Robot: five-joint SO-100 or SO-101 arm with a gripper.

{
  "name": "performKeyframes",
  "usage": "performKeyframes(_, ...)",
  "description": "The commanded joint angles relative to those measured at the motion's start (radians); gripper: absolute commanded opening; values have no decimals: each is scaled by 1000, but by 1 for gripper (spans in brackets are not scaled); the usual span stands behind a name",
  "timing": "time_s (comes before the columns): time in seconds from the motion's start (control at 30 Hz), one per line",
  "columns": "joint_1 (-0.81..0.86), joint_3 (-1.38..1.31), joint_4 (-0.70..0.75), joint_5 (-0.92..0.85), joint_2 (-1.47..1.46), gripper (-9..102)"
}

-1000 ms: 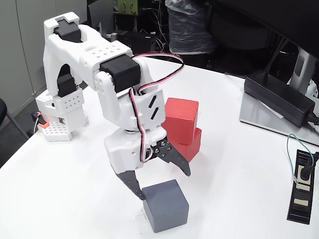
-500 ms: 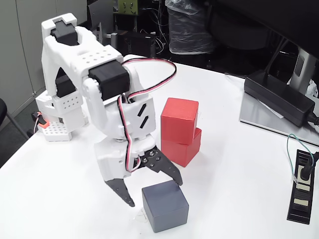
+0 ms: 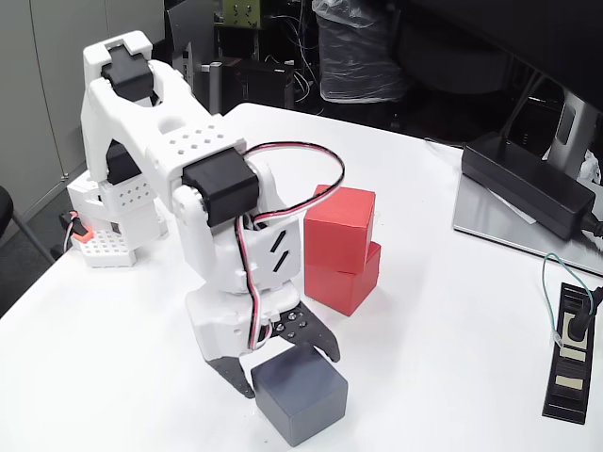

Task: Stack the three blocks in an ordered color.

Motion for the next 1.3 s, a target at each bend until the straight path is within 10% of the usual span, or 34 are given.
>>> performKeyframes(0.0, 0, -35, -8, -9, 6, 32)
performKeyframes(0.4, 8, -34, -58, -2, 18, 10)
performKeyframes(1.27, -77, -37, 135, -3, 627, 10)
